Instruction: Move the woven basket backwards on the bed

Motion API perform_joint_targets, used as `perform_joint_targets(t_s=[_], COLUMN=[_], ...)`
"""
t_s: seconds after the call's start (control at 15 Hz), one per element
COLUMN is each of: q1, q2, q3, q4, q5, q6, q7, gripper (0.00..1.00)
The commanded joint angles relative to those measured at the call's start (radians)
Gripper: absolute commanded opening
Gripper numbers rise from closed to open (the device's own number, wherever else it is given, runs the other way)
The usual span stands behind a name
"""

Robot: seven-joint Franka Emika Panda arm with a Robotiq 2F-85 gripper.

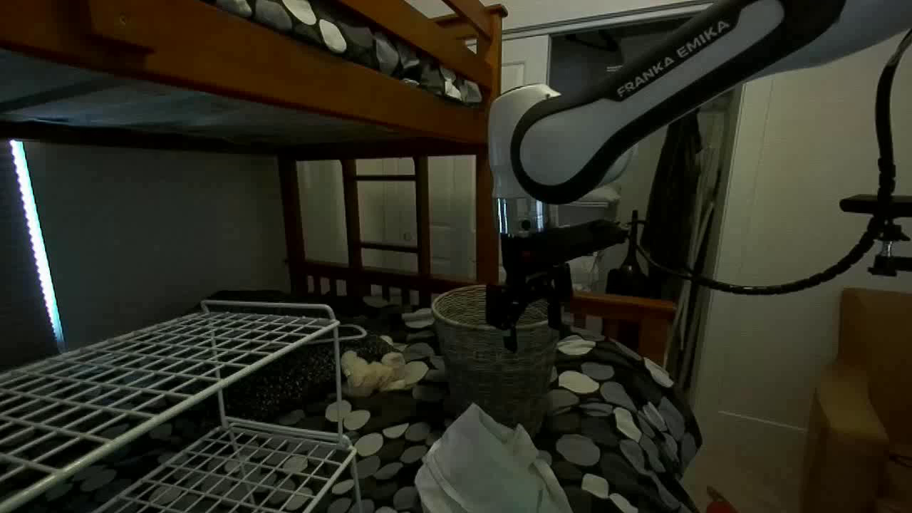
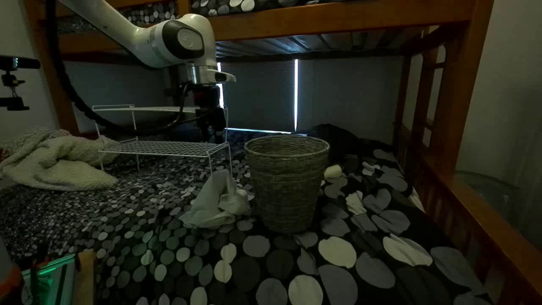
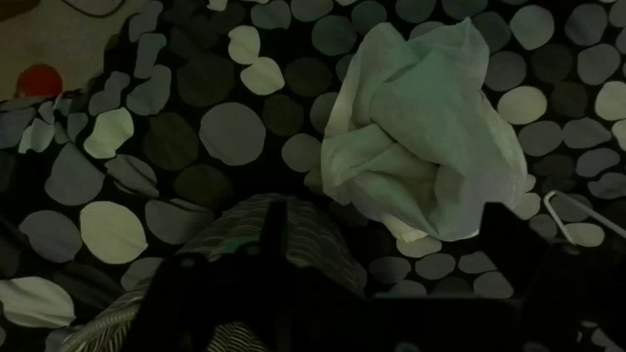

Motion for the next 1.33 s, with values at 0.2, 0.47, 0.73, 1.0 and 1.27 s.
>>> perform_joint_targets(t_s=[0.2, 0.47, 0.73, 1.0, 1.27], q1=[0.029, 0.029, 0.029, 0.022, 0.014], q2=[0.003, 0.003, 0.003, 0.032, 0.092], q3=[-0.027, -0.027, -0.027, -0.028, -0.049], q4=[0.002, 0.002, 0.002, 0.057, 0.201], q5=[-0.005, -0.005, -0.005, -0.033, -0.125], q6=[-0.003, -0.003, -0.003, -0.028, -0.065], q7=[0.004, 0.004, 0.004, 0.020, -0.018], gripper=[1.00, 1.00, 1.00, 1.00, 1.00])
